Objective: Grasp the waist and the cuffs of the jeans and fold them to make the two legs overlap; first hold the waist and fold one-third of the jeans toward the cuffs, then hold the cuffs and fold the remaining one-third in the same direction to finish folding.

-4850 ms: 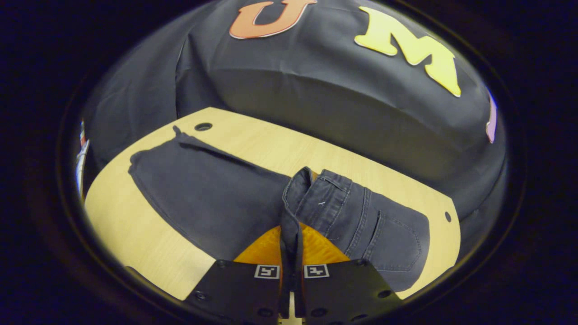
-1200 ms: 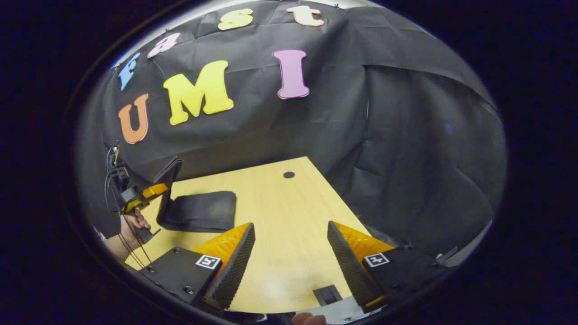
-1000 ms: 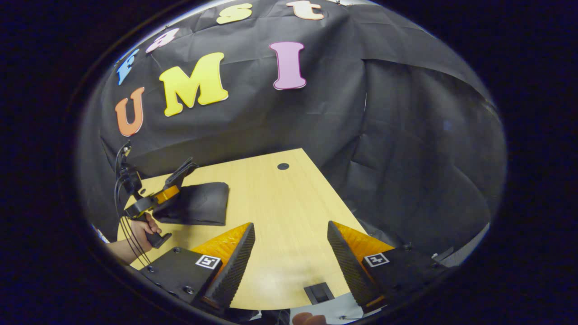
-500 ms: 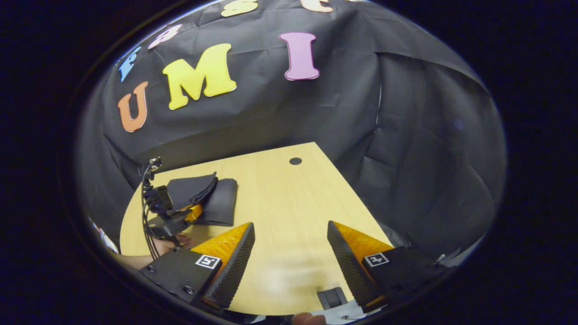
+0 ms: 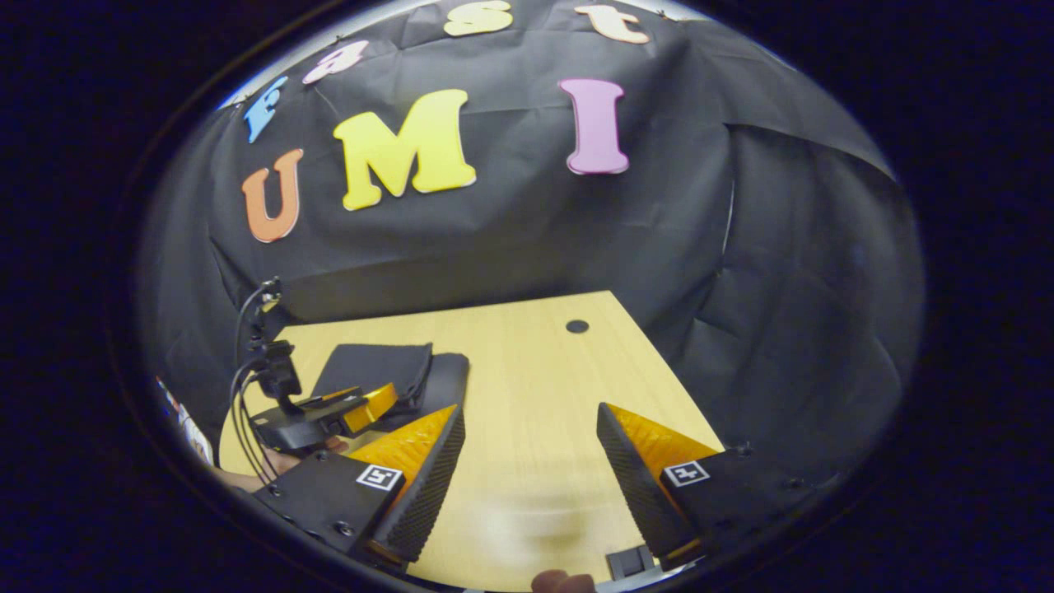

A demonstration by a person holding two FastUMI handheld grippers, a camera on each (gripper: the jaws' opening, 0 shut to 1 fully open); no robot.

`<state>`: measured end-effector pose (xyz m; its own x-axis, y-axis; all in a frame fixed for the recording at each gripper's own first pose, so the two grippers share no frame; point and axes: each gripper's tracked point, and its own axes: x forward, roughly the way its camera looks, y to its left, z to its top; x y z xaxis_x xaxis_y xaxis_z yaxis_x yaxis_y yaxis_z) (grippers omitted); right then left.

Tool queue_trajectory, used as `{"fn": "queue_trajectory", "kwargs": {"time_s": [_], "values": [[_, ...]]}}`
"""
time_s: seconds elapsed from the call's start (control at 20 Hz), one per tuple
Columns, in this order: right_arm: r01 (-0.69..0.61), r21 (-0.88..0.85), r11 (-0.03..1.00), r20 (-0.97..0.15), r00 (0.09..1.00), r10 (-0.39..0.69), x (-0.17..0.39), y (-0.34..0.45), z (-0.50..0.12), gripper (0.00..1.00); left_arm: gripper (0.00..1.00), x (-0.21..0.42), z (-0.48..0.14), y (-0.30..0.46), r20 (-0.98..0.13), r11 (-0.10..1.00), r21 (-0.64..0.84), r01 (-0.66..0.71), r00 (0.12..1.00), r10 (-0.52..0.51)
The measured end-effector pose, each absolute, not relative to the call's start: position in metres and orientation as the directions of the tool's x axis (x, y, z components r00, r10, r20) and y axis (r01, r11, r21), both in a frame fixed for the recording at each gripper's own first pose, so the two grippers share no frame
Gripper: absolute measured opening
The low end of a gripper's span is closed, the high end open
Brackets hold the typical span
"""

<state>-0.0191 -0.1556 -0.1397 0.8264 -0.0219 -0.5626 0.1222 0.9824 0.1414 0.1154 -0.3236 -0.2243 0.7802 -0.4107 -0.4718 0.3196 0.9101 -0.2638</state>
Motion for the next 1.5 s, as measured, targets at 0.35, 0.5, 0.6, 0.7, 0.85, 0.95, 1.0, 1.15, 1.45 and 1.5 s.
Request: {"fn": "queue_trajectory", "kwargs": {"time_s": [0.35,0.5,0.6,0.7,0.85,0.95,1.0,1.15,1.45,1.5], "values": [[-0.011,0.127,0.992,-0.243,0.969,0.042,0.059,-0.066,-0.026,0.99,0.98,0.141,-0.008,-0.221,-0.151,0.953,-0.151,0.264,0.946,-0.286],[-0.054,0.073,0.996,-0.102,0.993,0.061,0.068,-0.026,0.016,0.94,0.98,0.127,0.056,-0.183,-0.032,0.972,-0.062,0.228,0.973,-0.230],[-0.070,0.060,0.996,-0.060,0.996,0.073,0.061,-0.004,0.028,0.94,0.97,0.118,0.076,-0.163,0.008,0.980,-0.012,0.199,0.980,-0.199],[-0.089,0.072,0.993,-0.043,0.995,0.092,0.050,0.012,0.032,0.98,0.88,0.101,0.084,-0.152,0.008,0.984,-0.002,0.176,0.984,-0.176],[-0.090,0.078,0.993,-0.027,0.995,0.092,0.035,0.021,0.031,0.94,1.00,0.072,0.070,-0.137,-0.018,0.989,-0.043,0.144,0.989,-0.145],[-0.090,0.081,0.993,-0.020,0.996,0.092,0.029,0.023,0.030,0.94,1.00,0.059,0.062,-0.128,-0.026,0.990,-0.069,0.123,0.992,-0.125],[-0.086,0.075,0.993,-0.024,0.996,0.088,0.026,0.022,0.029,0.94,0.98,0.058,0.058,-0.126,-0.033,0.990,-0.074,0.120,0.992,-0.122],[-0.094,0.074,0.993,-0.047,0.994,0.097,0.026,0.022,0.024,0.94,0.98,0.059,0.055,-0.128,-0.038,0.991,-0.076,0.114,0.992,-0.117],[-0.093,0.070,0.993,-0.047,0.994,0.097,0.027,0.020,0.027,0.94,0.98,0.060,0.056,-0.135,-0.032,0.989,-0.081,0.121,0.992,-0.124],[-0.095,0.067,0.993,-0.045,0.994,0.099,0.028,0.019,0.027,0.94,0.98,0.060,0.056,-0.136,-0.033,0.989,-0.083,0.123,0.992,-0.126]]}}
